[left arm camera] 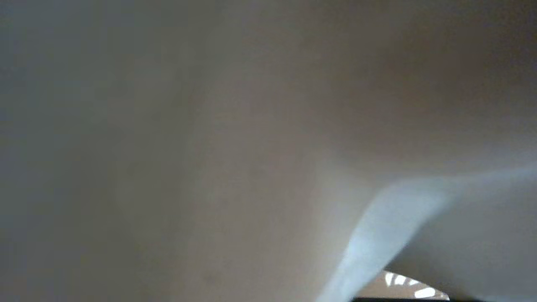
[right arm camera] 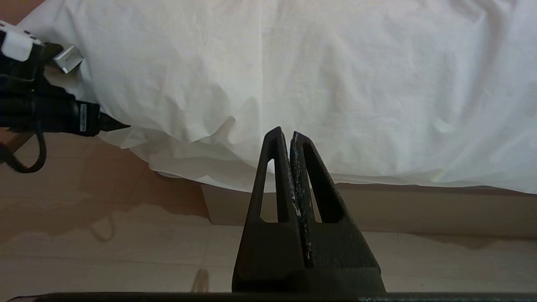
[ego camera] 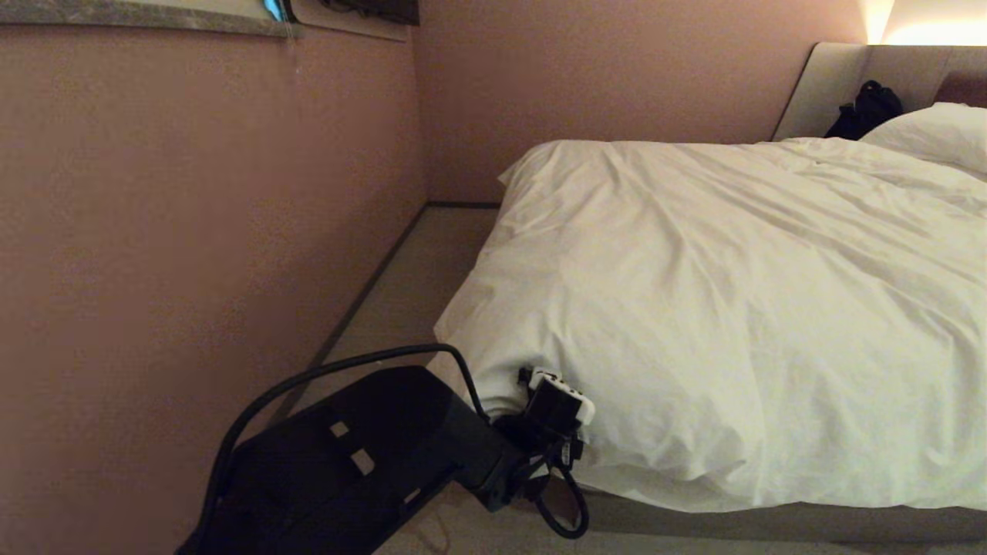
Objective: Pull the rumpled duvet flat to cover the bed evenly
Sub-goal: Flatten the corners of the folded blanket
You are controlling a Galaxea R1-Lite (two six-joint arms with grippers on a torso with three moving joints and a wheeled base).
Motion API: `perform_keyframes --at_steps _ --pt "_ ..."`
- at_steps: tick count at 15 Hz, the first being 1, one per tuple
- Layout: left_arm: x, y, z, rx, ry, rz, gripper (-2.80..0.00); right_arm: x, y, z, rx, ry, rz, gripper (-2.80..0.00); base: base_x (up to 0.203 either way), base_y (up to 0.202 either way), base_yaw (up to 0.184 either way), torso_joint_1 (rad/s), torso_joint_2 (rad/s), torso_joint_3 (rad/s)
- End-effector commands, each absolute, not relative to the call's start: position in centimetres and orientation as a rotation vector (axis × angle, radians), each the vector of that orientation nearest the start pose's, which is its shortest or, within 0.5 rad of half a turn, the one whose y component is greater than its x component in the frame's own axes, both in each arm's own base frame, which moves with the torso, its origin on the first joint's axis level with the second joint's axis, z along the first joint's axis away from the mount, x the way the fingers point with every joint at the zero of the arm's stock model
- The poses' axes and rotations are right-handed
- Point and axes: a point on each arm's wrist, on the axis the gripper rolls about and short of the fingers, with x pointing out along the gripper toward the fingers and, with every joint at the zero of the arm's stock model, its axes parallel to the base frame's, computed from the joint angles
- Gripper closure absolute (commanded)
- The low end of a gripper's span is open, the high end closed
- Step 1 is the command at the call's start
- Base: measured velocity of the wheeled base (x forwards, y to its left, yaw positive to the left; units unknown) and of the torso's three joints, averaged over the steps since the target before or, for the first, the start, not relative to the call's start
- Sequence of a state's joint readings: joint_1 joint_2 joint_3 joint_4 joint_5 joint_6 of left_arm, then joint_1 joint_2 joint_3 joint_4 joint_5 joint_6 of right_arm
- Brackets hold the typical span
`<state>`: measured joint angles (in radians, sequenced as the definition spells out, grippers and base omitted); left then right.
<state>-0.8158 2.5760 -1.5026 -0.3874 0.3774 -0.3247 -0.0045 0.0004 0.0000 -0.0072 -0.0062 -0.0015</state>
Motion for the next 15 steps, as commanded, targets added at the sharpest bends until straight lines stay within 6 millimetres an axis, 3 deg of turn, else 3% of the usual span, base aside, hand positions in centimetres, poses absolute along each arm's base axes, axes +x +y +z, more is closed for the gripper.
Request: perform_keyframes --at_steps 1,10,11,15 --pt "34.17 -34.55 -2.01 0.068 0.620 -0.312 -2.80 -2.28 0.00 7.63 -0.002 -0.008 -0.011 0.00 0.000 0.000 0.000 0.000 0.00 0.000" --pt "35.03 -34.60 -1.80 0.074 0.600 -0.313 -2.80 -2.28 0.00 7.63 -0.002 -0.008 -0.011 0.00 0.000 0.000 0.000 0.000 0.00 0.000" --pt "35.04 -34.61 -1.82 0.075 0.600 -0.313 0.00 -2.28 0.00 7.63 -0.002 -0.008 -0.011 0.00 0.000 0.000 0.000 0.000 0.00 0.000" --pt "35.03 -34.60 -1.43 0.066 0.591 -0.314 0.00 -2.28 0.00 7.63 -0.002 -0.008 -0.011 0.00 0.000 0.000 0.000 0.000 0.00 0.000"
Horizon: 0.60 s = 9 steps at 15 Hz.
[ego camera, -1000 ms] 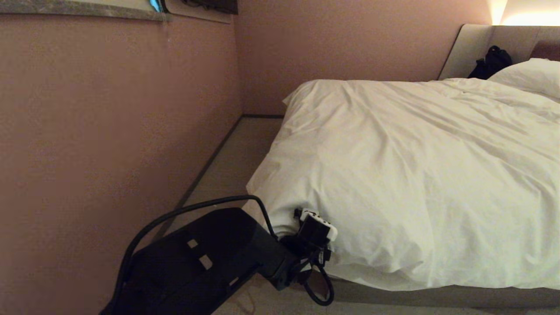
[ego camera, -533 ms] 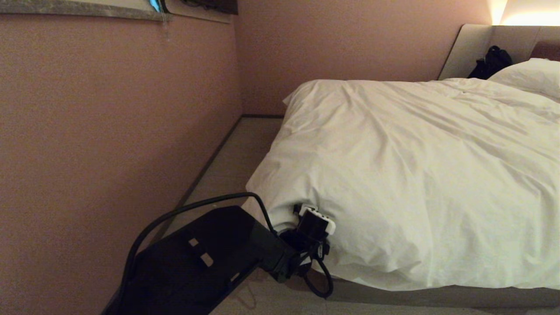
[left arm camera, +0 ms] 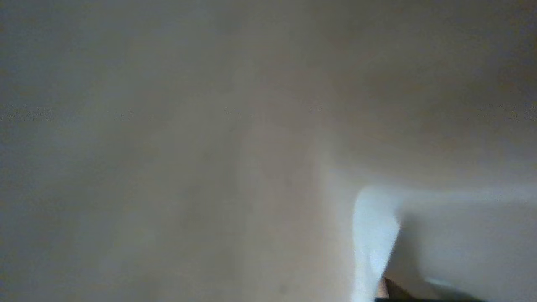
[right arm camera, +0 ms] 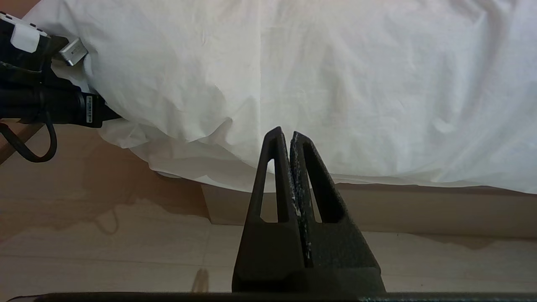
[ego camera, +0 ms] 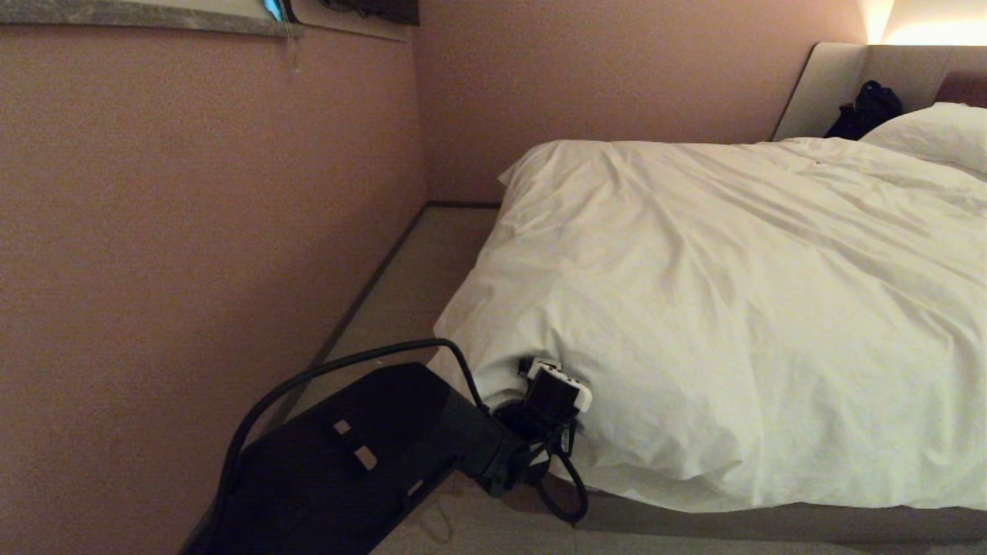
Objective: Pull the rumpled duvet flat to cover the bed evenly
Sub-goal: Flatten the corners of the folded blanket
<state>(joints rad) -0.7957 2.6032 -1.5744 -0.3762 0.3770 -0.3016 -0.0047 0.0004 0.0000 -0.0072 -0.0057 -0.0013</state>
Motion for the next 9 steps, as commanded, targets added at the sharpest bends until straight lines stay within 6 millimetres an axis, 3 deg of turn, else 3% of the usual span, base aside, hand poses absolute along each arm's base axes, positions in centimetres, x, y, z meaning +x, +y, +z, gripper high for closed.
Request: perform_keyframes --at_steps 1,9 --pt "35.00 -34.57 -1.34 0.065 0.590 -0.314 0.00 -2.28 0.00 7.63 -0.002 -0.008 -0.011 0.00 0.000 0.000 0.000 0.000 0.00 0.000" --pt "34.01 -33.87 -1.13 0.082 0.613 -0.309 0.00 -2.28 0.00 7.63 -0.002 -0.008 -0.011 0.00 0.000 0.000 0.000 0.000 0.00 0.000"
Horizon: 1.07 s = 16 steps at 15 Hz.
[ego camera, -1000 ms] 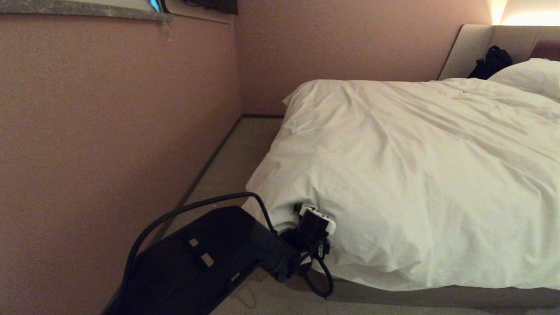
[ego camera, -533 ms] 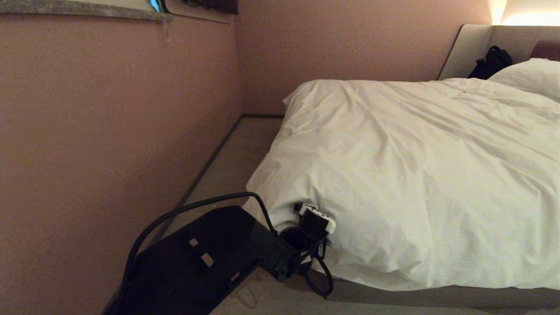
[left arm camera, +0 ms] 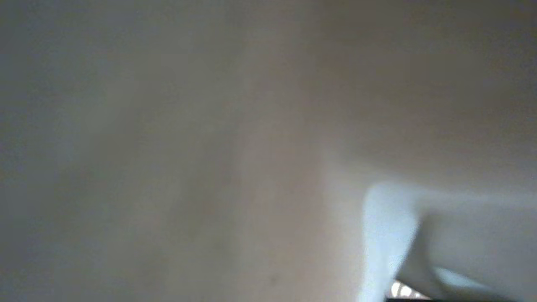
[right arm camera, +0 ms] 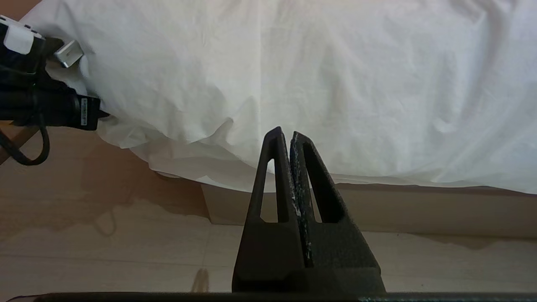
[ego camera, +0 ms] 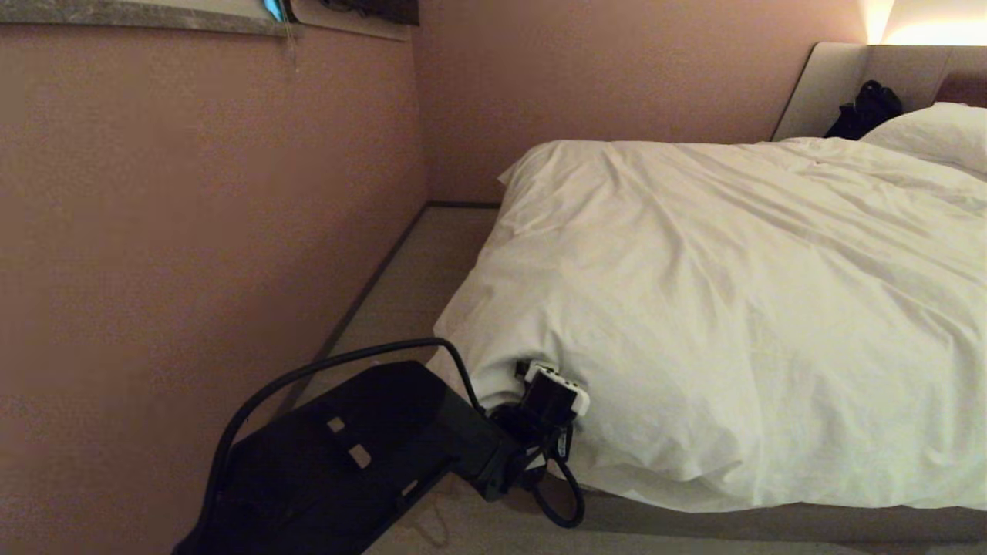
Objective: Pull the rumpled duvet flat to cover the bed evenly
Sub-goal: Flatten the corners of the folded blanket
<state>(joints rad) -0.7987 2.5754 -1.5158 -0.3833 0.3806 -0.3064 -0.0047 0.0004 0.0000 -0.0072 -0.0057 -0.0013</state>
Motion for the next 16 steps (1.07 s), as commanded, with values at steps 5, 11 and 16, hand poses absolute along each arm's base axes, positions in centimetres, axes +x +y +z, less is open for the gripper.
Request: perform_keyframes --at_steps 5,11,16 --pt "31.4 -31.6 0.3 0.130 0.666 -0.302 0.00 -2.3 0.0 7.6 -0.002 -0.008 -0.011 0.00 0.000 0.000 0.000 0.000 0.00 0.000" --pt "28.9 -29.3 1.3 0.149 0.712 -0.293 0.00 -2.3 0.0 7.6 -0.002 -0.008 -0.011 0.00 0.000 0.000 0.000 0.000 0.00 0.000" --pt "29.8 -30.2 -0.3 0.122 0.653 -0.308 0.00 -2.3 0.0 7.6 -0.002 -0.008 -0.011 0.00 0.000 0.000 0.000 0.000 0.00 0.000"
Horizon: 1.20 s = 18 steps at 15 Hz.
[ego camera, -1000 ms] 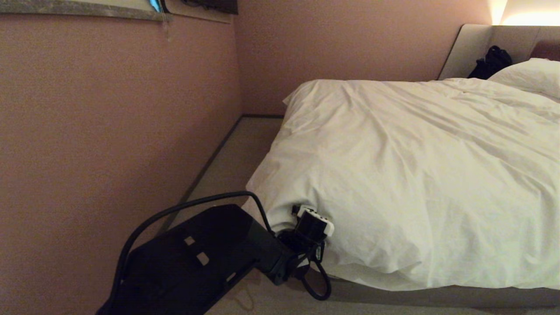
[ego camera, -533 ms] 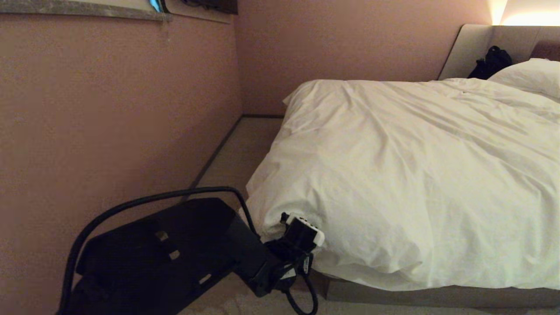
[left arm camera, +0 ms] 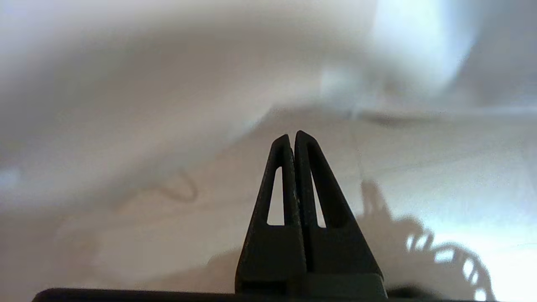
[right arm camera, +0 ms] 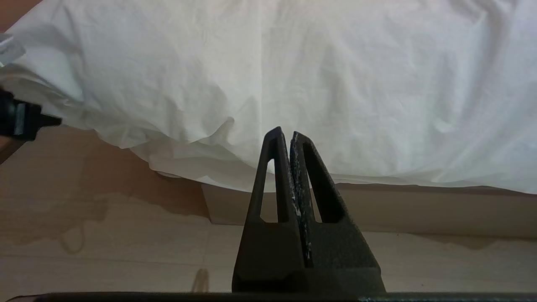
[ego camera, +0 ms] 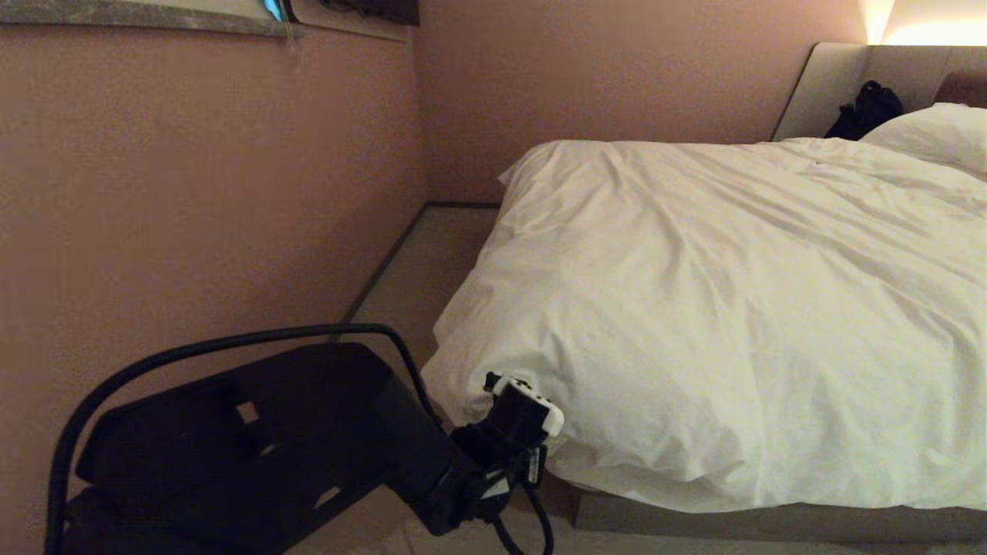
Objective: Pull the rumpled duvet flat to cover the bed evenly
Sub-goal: Flatten the corners of the folded blanket
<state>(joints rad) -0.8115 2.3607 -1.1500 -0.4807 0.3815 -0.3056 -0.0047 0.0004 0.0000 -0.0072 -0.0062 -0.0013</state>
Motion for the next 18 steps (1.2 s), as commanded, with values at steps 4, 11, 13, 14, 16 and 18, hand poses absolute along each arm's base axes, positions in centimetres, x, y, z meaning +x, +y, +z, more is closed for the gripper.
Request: perform_keyframes --at_steps 4,11,13,14,16,18 --pt "31.1 -31.5 -0.5 0.119 0.642 -0.312 -2.80 -2.3 0.0 7.6 -0.002 -0.008 -0.011 0.00 0.000 0.000 0.000 0.000 0.00 0.000" --pt "32.6 -33.6 -2.0 0.138 0.701 -0.223 -2.80 -2.3 0.0 7.6 -0.002 -0.008 -0.011 0.00 0.000 0.000 0.000 0.000 0.00 0.000" --pt "32.7 -33.9 -2.4 0.139 0.707 -0.217 -2.80 -2.3 0.0 7.6 -0.002 -0.008 -0.011 0.00 0.000 0.000 0.000 0.000 0.00 0.000" --pt "32.7 -34.2 -2.7 0.140 0.706 -0.222 -2.80 -2.3 0.0 7.6 -0.002 -0.008 -0.011 0.00 0.000 0.000 0.000 0.000 0.00 0.000" --pt "32.8 -34.7 -3.1 0.142 0.704 -0.227 -2.80 -2.3 0.0 7.6 -0.002 -0.008 -0.011 0.00 0.000 0.000 0.000 0.000 0.00 0.000" --pt "33.2 -35.1 -3.1 0.132 0.690 -0.231 -2.80 -2.3 0.0 7.6 -0.002 -0.008 -0.011 0.00 0.000 0.000 0.000 0.000 0.00 0.000"
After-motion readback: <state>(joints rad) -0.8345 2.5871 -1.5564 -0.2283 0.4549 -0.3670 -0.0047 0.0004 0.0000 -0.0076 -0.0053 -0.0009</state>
